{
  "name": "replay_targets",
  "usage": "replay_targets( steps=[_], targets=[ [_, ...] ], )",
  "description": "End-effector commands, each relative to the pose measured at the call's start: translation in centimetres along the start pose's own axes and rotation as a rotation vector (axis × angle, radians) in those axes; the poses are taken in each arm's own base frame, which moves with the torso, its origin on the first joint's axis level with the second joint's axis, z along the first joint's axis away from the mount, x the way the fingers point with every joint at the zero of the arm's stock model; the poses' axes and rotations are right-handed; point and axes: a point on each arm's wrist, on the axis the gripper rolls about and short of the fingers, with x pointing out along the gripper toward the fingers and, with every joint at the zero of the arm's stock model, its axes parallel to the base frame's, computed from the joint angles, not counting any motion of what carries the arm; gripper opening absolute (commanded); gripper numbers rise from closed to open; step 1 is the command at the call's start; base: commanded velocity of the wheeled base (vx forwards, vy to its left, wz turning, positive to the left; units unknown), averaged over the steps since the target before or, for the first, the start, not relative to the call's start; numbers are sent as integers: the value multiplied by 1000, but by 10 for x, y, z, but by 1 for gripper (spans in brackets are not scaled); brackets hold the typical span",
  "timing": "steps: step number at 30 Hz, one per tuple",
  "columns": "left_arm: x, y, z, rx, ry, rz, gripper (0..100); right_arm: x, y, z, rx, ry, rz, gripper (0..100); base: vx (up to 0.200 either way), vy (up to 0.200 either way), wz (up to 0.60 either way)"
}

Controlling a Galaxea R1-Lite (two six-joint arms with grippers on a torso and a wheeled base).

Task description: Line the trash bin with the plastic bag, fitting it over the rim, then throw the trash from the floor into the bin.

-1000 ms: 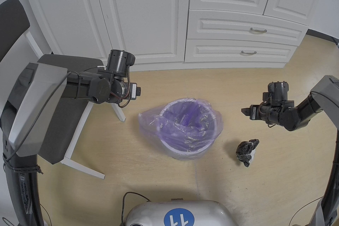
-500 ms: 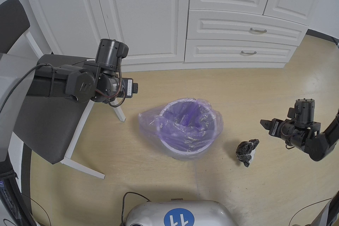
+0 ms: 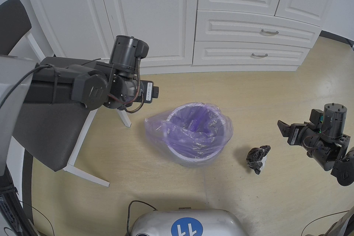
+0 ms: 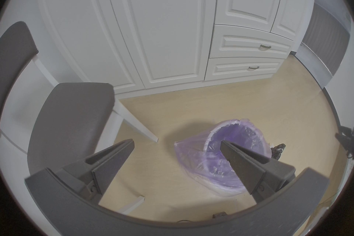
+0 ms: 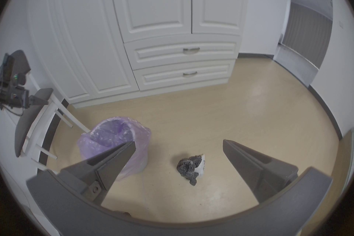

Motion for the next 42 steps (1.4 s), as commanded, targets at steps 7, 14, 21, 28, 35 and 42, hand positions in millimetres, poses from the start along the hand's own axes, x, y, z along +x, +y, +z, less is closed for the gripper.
replay_targets(
  steps=[7,14,21,28,35,42],
  targets=[
    [80,-53,-30,39,101,22,100,-69,-10,30,-100,-98,49,100,0,0,0],
    [113,-65,-51,33,131,31,100,-72,-13,29,-111,-75,40,100,0,0,0],
    [136,-70,-66,29,140,35,100,-60,-10,17,-136,-13,29,100,0,0,0],
    [152,-76,-81,51,163,-12,100,-59,-9,16,-140,-5,30,100,0,0,0],
    [152,-75,-86,100,201,-16,100,-58,-9,14,-143,3,33,100,0,0,0],
    [107,-63,-79,145,365,-6,100,-58,-9,13,-145,9,34,100,0,0,0]
  ],
)
